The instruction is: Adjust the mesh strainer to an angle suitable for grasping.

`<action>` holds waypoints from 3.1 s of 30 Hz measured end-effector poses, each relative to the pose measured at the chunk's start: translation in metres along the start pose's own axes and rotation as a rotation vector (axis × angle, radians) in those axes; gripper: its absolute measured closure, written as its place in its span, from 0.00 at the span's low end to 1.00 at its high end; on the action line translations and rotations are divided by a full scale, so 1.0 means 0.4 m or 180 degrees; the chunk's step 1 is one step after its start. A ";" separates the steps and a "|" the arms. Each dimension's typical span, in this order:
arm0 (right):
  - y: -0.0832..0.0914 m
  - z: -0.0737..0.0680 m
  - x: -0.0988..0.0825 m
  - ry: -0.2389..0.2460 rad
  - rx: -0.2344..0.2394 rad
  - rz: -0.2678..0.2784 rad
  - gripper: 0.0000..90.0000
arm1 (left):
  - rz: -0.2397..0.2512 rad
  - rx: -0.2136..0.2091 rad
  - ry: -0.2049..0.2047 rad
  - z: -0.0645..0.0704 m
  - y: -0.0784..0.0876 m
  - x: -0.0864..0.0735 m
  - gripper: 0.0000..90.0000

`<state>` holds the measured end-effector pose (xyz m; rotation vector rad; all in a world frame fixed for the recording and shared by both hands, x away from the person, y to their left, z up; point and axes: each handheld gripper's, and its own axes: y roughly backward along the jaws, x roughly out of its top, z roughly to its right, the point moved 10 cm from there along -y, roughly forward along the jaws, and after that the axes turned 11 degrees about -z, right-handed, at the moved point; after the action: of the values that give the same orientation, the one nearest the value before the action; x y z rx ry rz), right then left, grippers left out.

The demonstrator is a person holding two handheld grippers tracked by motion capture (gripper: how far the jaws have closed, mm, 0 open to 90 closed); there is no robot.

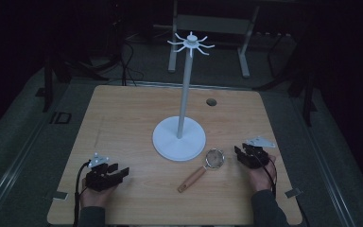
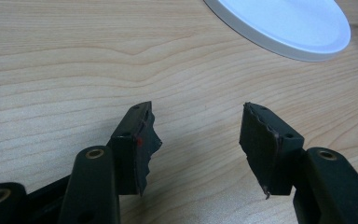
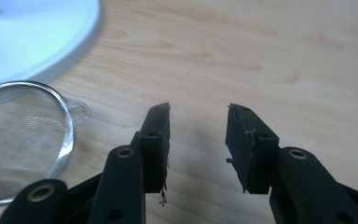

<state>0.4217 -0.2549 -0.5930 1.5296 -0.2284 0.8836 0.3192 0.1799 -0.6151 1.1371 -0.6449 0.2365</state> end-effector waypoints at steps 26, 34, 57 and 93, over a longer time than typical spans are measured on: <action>0.025 -0.179 0.069 0.1151 0.0467 -0.0208 0.83 | 0.0011 -0.0008 -0.0012 0.003 0.000 0.001 0.50; -0.001 -0.276 0.067 0.1419 0.0682 -0.0325 0.87 | 0.0012 -0.0011 -0.0014 0.003 0.000 0.001 0.50; -0.070 -0.219 0.025 0.1367 0.0470 -0.0705 0.92 | 0.0017 -0.0013 -0.0008 0.003 0.001 0.001 0.50; 0.043 -0.263 -0.087 0.2044 0.1145 -0.0798 0.61 | 0.0002 -0.0010 -0.0013 0.004 -0.002 0.000 0.50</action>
<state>0.3463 -0.1738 -0.6113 1.4708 0.6025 1.2025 0.3191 0.1781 -0.6150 1.1345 -0.6491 0.2337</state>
